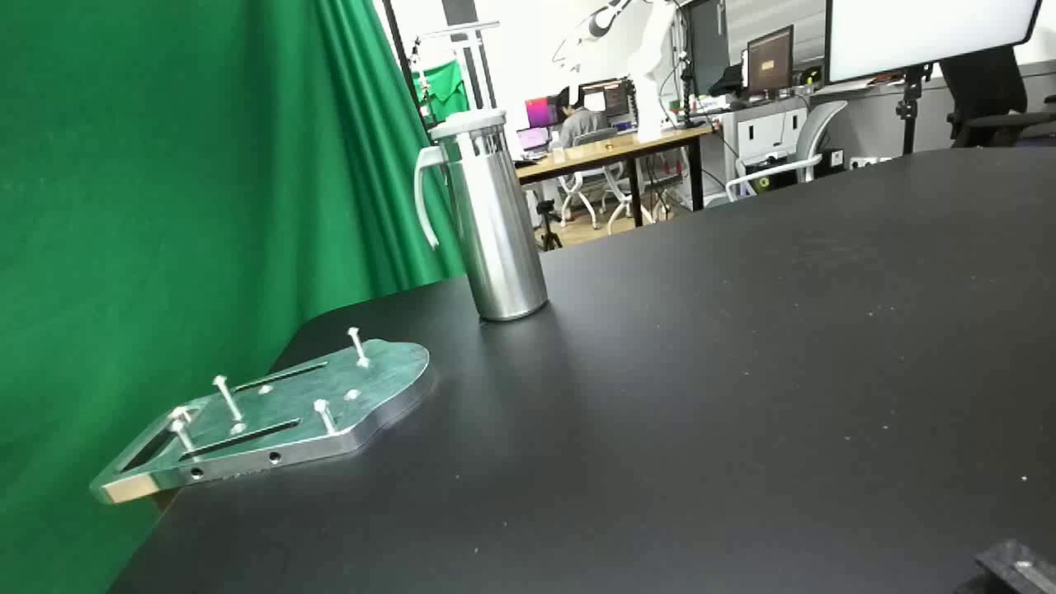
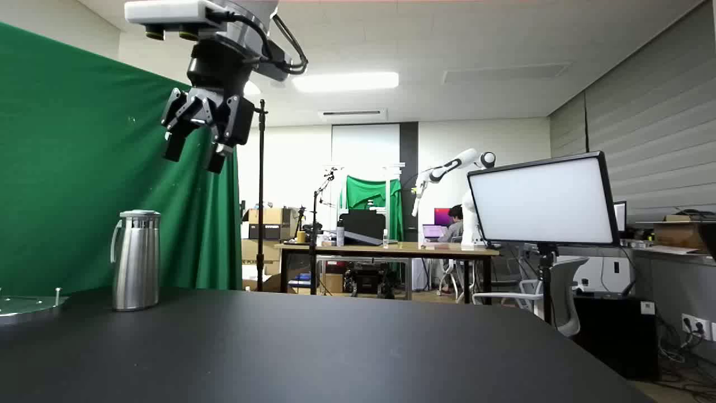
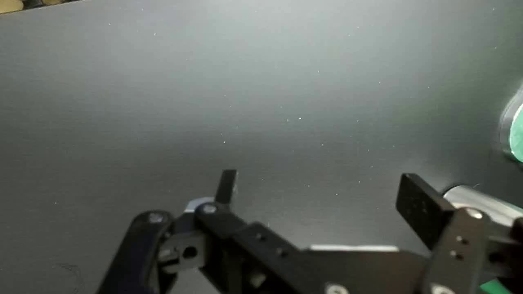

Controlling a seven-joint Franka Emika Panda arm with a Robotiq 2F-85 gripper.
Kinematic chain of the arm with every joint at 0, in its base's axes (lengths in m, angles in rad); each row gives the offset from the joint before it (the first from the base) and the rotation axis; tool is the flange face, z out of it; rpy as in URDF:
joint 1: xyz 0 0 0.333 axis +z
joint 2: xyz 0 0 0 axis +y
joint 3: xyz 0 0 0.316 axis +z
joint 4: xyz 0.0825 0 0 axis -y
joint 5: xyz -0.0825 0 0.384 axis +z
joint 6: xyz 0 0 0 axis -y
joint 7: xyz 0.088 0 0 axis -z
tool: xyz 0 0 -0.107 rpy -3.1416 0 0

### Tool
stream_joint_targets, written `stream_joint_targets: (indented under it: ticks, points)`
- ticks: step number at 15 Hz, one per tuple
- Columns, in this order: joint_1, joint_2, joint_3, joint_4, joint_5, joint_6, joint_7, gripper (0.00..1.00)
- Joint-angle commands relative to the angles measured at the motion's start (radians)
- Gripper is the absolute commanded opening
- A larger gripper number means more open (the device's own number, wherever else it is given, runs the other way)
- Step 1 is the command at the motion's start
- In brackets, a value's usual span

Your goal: Open the flask

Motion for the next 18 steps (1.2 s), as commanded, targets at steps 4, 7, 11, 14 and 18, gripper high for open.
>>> stream_joint_targets:
  ticks: [4, 7, 11, 14, 18]
  points:
    - [-0.023, 0.003, 0.022, 0.002, 0.009, -0.003, -0.008, 1.00]
    - [-0.023, 0.003, 0.022, 0.002, 0.009, -0.003, -0.008, 1.00]
    - [-0.023, 0.003, 0.022, 0.002, 0.009, -0.003, -0.008, 1.00]
    - [-0.009, 0.046, 0.046, 0.050, 0.012, 0.014, 0.008, 1.00]
    - [0.029, 0.154, 0.120, 0.176, 0.020, 0.058, 0.040, 1.00]
